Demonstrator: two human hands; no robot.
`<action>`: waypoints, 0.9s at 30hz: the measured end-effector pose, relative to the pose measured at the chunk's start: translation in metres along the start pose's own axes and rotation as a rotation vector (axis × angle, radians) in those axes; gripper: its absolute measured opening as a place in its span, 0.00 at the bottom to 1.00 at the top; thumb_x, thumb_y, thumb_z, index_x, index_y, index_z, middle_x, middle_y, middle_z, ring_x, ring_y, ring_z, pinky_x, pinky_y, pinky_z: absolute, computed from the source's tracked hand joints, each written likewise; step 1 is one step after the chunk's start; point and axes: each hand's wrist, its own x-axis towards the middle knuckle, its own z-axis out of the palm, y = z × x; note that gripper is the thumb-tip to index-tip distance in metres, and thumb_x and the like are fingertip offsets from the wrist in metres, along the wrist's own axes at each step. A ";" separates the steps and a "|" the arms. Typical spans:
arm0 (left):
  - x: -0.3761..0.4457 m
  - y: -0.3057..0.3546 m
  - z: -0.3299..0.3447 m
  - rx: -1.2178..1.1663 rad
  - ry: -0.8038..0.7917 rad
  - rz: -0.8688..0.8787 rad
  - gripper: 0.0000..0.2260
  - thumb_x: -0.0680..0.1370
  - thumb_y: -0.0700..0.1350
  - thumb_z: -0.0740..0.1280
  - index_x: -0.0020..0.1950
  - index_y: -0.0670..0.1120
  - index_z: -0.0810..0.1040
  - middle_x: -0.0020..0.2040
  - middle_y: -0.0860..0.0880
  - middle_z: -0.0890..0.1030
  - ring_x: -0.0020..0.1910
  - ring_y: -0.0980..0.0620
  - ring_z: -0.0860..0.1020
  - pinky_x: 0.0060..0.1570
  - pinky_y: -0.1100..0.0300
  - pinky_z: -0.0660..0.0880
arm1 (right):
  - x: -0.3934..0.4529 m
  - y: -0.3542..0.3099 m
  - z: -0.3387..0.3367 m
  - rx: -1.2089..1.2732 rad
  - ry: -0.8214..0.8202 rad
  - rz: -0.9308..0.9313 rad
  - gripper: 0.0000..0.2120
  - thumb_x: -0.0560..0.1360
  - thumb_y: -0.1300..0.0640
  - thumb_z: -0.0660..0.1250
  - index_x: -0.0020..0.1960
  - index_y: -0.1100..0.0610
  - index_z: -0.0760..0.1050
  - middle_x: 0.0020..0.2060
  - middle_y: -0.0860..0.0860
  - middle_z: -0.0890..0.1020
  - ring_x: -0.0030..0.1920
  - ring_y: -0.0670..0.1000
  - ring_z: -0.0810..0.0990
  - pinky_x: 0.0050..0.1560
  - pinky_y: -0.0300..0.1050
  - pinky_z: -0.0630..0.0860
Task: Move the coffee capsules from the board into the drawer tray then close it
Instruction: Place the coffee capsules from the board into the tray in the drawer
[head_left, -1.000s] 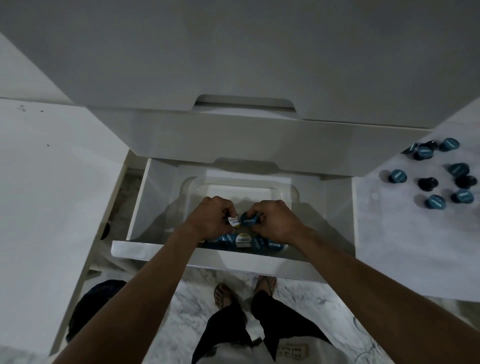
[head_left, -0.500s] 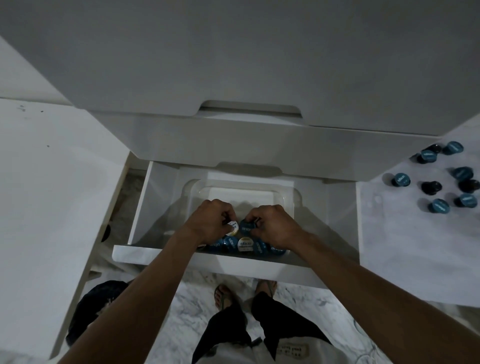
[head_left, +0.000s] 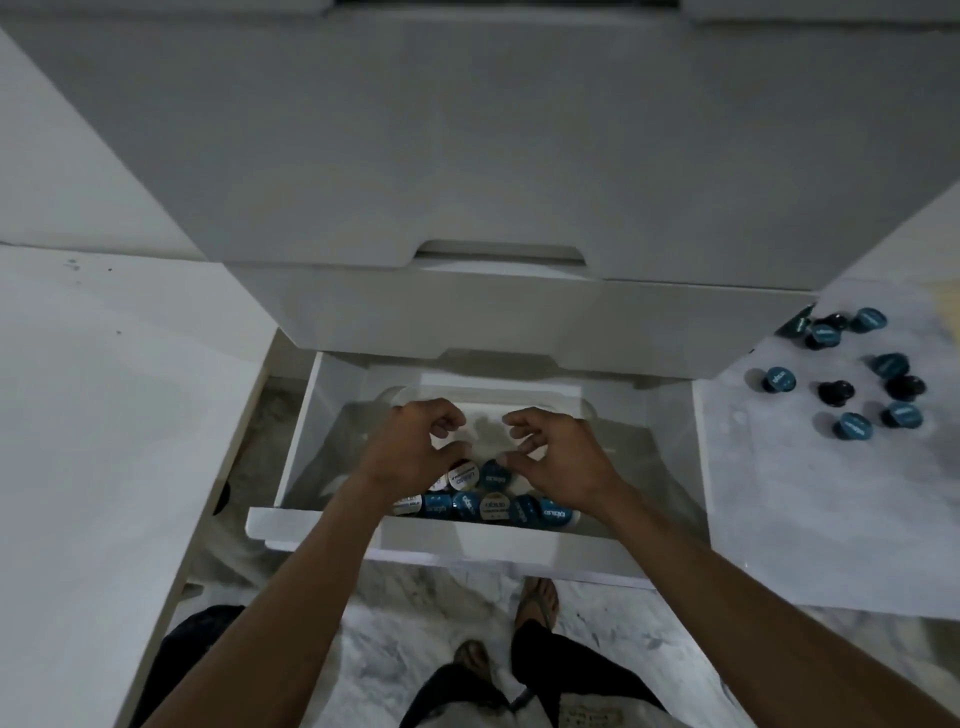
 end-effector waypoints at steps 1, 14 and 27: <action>-0.003 0.002 -0.002 -0.014 0.014 0.007 0.13 0.71 0.49 0.76 0.53 0.49 0.81 0.48 0.55 0.82 0.46 0.59 0.80 0.46 0.68 0.74 | -0.005 -0.003 -0.001 0.021 0.025 0.003 0.23 0.71 0.53 0.75 0.64 0.52 0.75 0.51 0.47 0.81 0.47 0.44 0.81 0.46 0.31 0.75; -0.022 0.088 0.022 -0.210 -0.026 0.223 0.14 0.69 0.50 0.77 0.53 0.50 0.81 0.46 0.56 0.83 0.43 0.63 0.80 0.40 0.74 0.74 | -0.106 -0.009 -0.059 0.214 0.456 0.070 0.21 0.70 0.51 0.77 0.61 0.52 0.77 0.46 0.47 0.82 0.39 0.36 0.80 0.41 0.25 0.73; 0.018 0.275 0.150 -0.280 -0.103 0.342 0.11 0.71 0.48 0.76 0.51 0.51 0.81 0.44 0.55 0.83 0.40 0.61 0.81 0.42 0.70 0.76 | -0.204 0.120 -0.232 0.182 0.706 0.193 0.18 0.71 0.49 0.75 0.60 0.50 0.79 0.46 0.44 0.84 0.42 0.38 0.82 0.39 0.30 0.77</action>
